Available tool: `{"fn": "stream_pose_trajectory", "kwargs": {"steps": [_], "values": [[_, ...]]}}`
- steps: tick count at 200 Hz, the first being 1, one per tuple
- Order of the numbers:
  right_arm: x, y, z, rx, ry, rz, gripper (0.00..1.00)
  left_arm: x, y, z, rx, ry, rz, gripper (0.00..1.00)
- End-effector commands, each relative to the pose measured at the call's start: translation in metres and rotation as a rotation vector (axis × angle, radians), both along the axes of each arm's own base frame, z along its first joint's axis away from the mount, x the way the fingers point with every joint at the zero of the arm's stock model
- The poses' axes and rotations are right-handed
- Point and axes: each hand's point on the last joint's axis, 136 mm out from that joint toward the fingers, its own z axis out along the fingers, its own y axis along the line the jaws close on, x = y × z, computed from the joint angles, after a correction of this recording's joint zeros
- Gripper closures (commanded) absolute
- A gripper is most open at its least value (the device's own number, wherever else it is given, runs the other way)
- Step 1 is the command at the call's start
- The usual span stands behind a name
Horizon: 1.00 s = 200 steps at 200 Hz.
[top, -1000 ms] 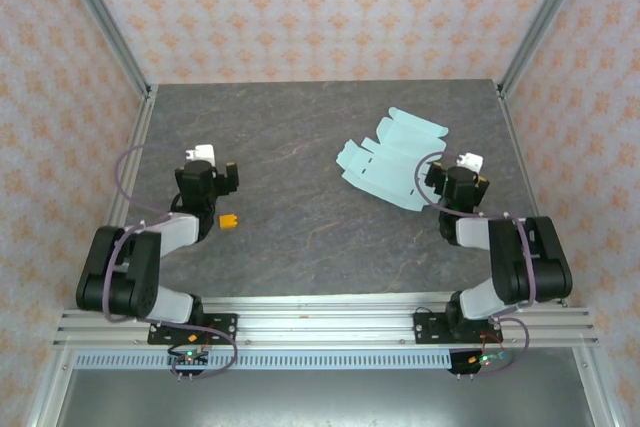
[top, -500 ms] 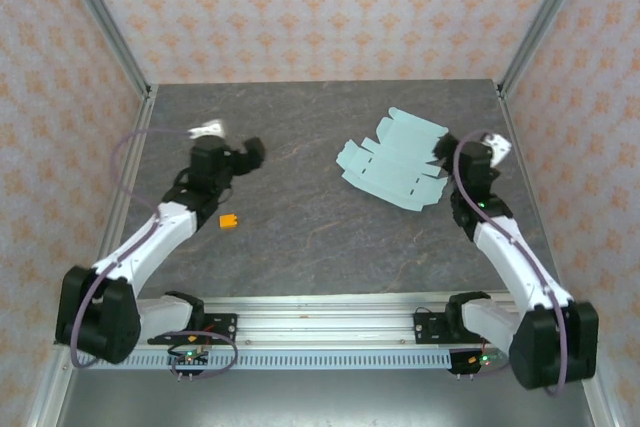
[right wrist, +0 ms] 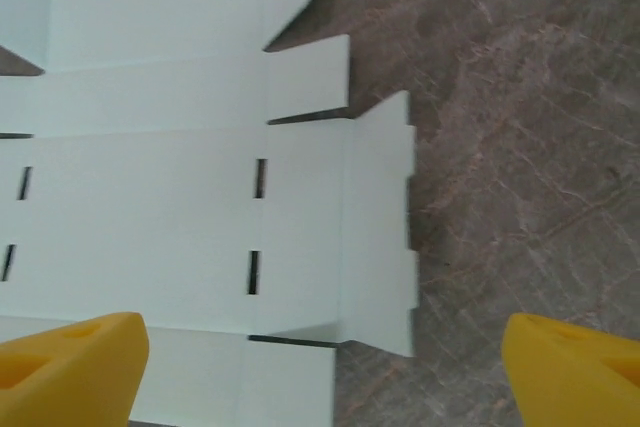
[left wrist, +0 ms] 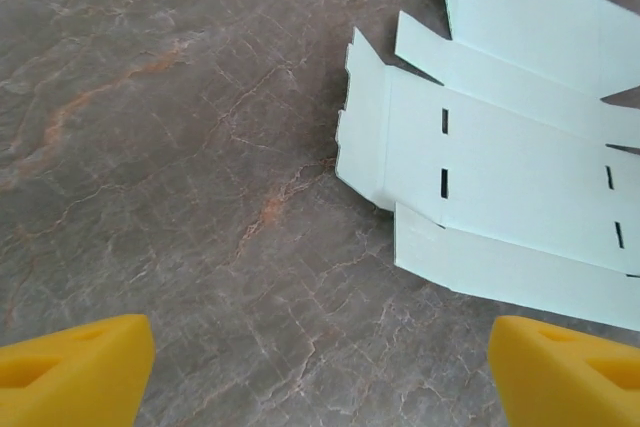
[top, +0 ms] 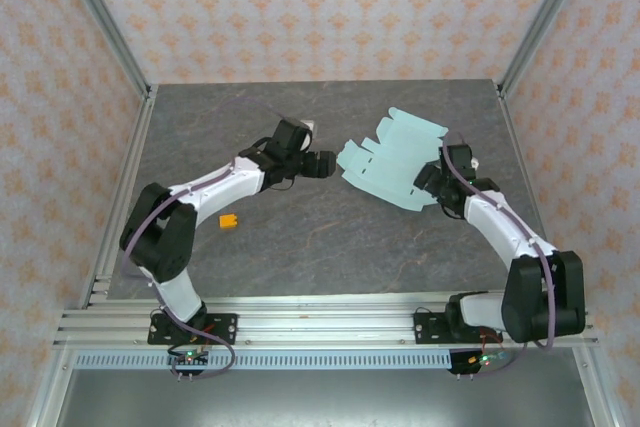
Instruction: Fold the paper box
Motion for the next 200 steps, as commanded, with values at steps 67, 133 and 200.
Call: {"fn": "stream_pose_trajectory", "kwargs": {"steps": [67, 133, 200], "values": [[0.026, -0.002, -0.048, 0.043, 0.101, -0.007, 0.65, -0.019, 0.013, -0.008, 0.046, 0.056, -0.013, 0.14], [0.051, 0.032, 0.057, 0.035, -0.194, 0.335, 1.0, -0.026, 0.055, 0.059, 0.116, -0.147, 0.093, 0.15], [0.011, 0.177, 0.195, 0.083, -0.493, 1.126, 1.0, -0.04, 0.031, 0.222, 0.142, -0.526, -0.247, 0.15]]}}
